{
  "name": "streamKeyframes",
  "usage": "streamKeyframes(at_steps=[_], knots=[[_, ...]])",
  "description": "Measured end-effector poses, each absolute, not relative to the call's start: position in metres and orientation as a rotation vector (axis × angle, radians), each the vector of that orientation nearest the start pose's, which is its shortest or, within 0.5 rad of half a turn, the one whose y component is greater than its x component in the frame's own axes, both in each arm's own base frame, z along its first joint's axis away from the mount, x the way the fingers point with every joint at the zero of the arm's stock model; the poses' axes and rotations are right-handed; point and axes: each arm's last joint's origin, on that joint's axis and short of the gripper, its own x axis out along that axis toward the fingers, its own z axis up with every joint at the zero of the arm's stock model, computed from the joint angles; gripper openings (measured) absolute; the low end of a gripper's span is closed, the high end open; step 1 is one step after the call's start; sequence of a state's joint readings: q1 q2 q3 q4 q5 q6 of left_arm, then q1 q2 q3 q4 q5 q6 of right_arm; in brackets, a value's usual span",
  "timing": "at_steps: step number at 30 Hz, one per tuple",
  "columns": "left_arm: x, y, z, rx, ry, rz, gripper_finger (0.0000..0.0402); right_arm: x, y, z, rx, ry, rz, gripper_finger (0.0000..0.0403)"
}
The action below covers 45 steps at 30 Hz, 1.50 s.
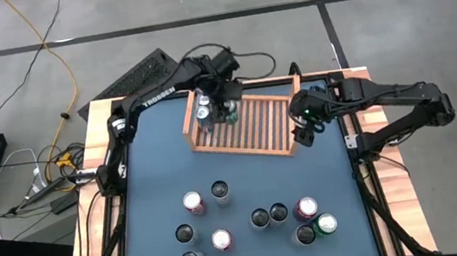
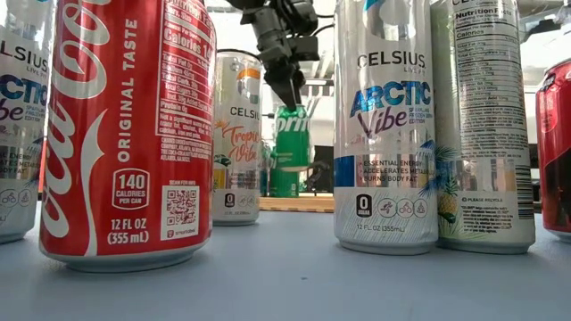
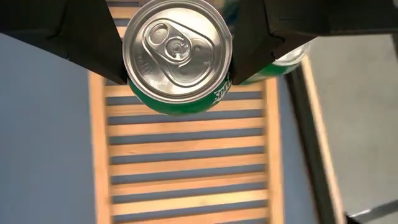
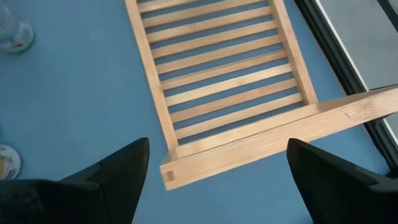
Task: Place canned beverage on shelf
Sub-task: Put the green soda can on the shelf
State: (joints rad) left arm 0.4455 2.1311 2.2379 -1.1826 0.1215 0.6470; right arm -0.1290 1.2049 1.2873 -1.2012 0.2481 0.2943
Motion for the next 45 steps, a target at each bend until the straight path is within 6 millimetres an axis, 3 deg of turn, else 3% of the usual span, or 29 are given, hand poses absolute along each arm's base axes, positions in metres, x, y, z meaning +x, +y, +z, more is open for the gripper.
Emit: streamKeyframes(at_steps=[8,16,26,38,45], knots=[[0.394,0.203,0.325,0.227,1.067,-0.058,0.0244,0.204,-0.040,0.344,0.212,1.049,-0.526,0.0366],[0.391,0.208,0.290,0.197,1.175,-0.062,0.0245,0.204,-0.040,0.344,0.207,1.051,-0.523,0.0366],[0.392,0.212,0.290,0.235,1.160,-0.045,0.0245,0.204,-0.040,0.344,0.206,1.051,-0.523,0.0366],[0.390,0.215,0.270,0.262,1.194,-0.069,0.0245,0.204,-0.040,0.344,0.205,1.050,-0.522,0.0366],[0.392,0.218,0.269,0.294,1.175,-0.057,0.0245,0.204,-0.040,0.344,0.206,1.046,-0.522,0.0366]])
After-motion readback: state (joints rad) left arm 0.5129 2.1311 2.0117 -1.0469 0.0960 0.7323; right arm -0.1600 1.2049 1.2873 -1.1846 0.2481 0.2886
